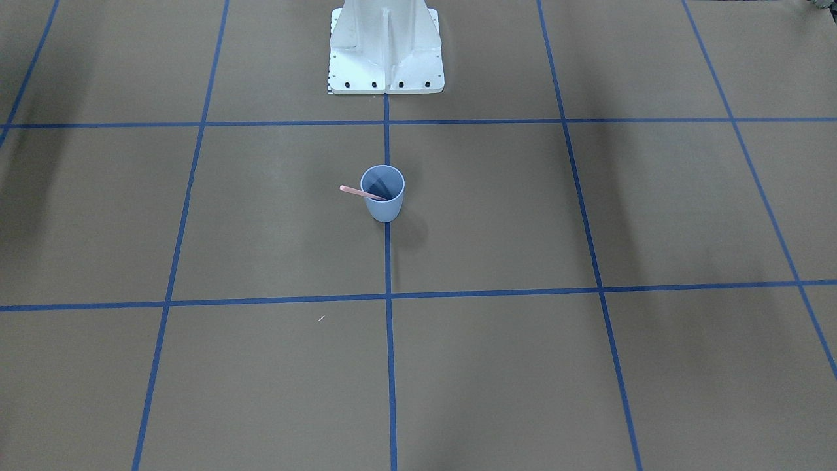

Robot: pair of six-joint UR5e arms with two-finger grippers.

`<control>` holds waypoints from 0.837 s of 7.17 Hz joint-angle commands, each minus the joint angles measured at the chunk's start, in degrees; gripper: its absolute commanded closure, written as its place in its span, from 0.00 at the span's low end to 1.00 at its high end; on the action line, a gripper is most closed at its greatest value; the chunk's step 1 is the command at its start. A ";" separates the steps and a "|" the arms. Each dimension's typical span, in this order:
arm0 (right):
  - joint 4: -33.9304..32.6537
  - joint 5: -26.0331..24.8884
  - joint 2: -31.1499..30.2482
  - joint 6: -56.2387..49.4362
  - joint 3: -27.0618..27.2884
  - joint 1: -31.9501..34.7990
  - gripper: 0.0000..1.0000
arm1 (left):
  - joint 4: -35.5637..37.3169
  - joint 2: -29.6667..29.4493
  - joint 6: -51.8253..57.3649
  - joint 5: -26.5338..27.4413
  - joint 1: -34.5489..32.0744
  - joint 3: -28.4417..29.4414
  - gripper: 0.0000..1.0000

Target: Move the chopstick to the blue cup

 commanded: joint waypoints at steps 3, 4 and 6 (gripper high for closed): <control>0.03 0.12 0.10 0.09 0.36 0.00 0.00 | 0.00 0.00 0.00 0.03 0.02 -0.37 0.01; 0.03 0.12 0.10 0.09 0.36 -0.09 0.00 | 0.00 0.00 0.00 0.03 0.02 -0.28 0.01; -0.06 0.12 0.63 0.18 0.10 -0.18 0.00 | 0.00 0.00 0.00 0.03 0.02 -0.37 0.01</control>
